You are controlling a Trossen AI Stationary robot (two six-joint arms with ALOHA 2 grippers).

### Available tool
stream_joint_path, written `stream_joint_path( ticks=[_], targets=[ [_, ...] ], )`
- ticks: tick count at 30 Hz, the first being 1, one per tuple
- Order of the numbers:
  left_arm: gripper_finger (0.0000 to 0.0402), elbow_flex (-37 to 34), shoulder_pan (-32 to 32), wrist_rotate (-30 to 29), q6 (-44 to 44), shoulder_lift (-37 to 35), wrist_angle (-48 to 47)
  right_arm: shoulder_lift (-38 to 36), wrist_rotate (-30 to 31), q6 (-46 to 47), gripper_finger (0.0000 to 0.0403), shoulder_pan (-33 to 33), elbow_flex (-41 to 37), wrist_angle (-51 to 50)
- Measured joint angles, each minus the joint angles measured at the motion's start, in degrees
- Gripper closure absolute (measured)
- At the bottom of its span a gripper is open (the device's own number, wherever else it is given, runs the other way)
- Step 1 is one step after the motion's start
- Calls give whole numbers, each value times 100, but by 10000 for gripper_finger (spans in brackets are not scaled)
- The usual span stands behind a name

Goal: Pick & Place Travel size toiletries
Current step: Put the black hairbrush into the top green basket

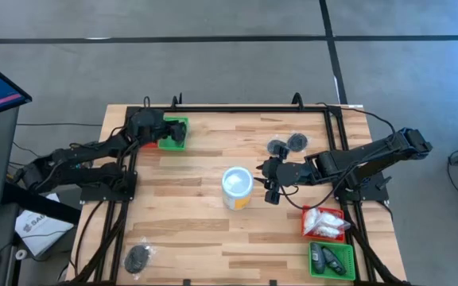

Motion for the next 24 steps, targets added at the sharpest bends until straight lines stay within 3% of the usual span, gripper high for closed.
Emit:
stream_joint_path(
  ticks=[4, 9, 11, 17, 24],
  targets=[
    [234, -1, 0, 419, 4, 0, 5, 0, -1, 0, 249, 0, 0, -20],
    [234, 0, -107, 2085, 28, 0, -14, 0, -1, 0, 249, 0, 0, -90],
    [234, 0, -328, 2484, 20, 0, -156, 0, -1, 0, 249, 0, 0, -92],
    [234, 0, -1460, 2541, -50, 0, -731, 0, -1, 0, 249, 0, 1, -90],
    [234, 0, -2811, 2126, -607, 0, -1019, 0, -4, 57, 249, 0, 0, -87]
  ],
)
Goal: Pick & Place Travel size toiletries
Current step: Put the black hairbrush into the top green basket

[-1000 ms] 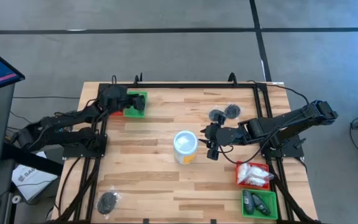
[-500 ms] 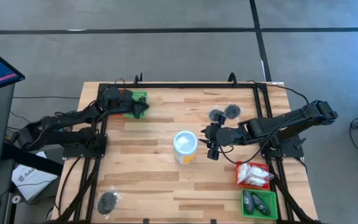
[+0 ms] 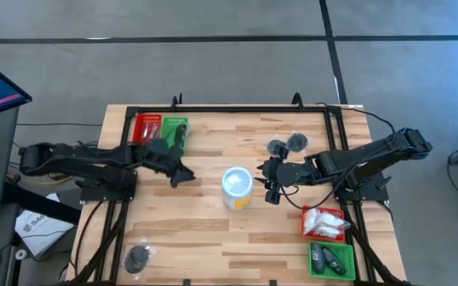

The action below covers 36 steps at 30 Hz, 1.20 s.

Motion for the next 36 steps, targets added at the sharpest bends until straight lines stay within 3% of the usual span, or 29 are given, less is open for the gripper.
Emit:
stream_joint_path(
  ticks=[10, 22, 28, 36],
  targets=[
    [234, 0, -1620, -243, -1103, 0, -166, 0, 0, 46, 249, -2, 0, -2],
    [234, 0, -3576, -804, -3182, 0, -209, 0, 0, 46, 249, -2, 0, 0],
    [234, 0, -4184, -1121, -3990, 0, -280, 0, 0, 48, 249, -2, 0, 0],
    [234, -2, -4704, -1135, -5235, 0, -1055, 0, 0, 46, 249, -2, 2, 0]
  ],
)
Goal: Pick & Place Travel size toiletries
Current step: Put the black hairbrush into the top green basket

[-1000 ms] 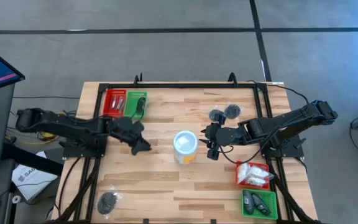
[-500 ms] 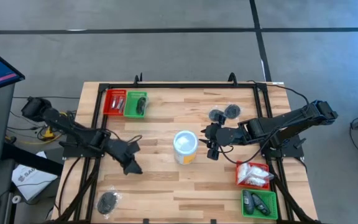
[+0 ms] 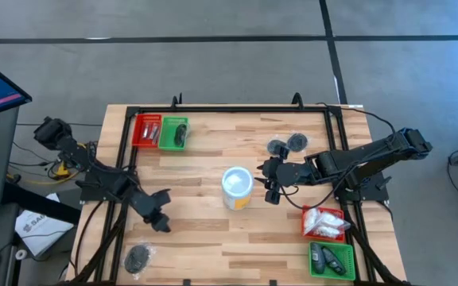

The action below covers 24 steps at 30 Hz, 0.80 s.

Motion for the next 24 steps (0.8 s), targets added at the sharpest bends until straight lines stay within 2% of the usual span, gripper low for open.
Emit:
stream_joint_path(
  ticks=[11, 17, 24],
  targets=[
    [234, 2, -580, 307, -1334, 4, -924, 0, 0, -2, 249, 1, -1, 0],
    [234, 2, -783, 349, -1651, 77, -1067, 0, 0, -4, 249, 2, -1, 0],
    [234, 2, -861, 962, -1850, 583, -1125, 0, 0, -85, 249, 2, 0, 2]
  ],
)
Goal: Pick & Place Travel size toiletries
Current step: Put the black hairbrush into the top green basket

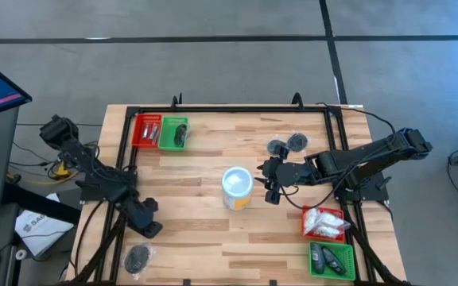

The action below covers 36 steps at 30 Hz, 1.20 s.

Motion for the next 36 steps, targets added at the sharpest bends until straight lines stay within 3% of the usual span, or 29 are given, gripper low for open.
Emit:
stream_joint_path(
  ticks=[5, 24, 30, 36],
  targets=[
    [234, 0, 0, 243, -64, 268, 22, 2, -1, -22, 249, 0, 0, 17],
    [234, 0, 4, 265, -110, 287, -125, 2, 0, -22, 249, 1, 0, 42],
    [234, 0, -74, 568, -257, 287, -316, 2, -2, -22, 249, 2, 0, 39],
    [234, 0, -174, 315, -356, 287, -55, 2, -2, -22, 249, 7, 0, 39]
  ],
)
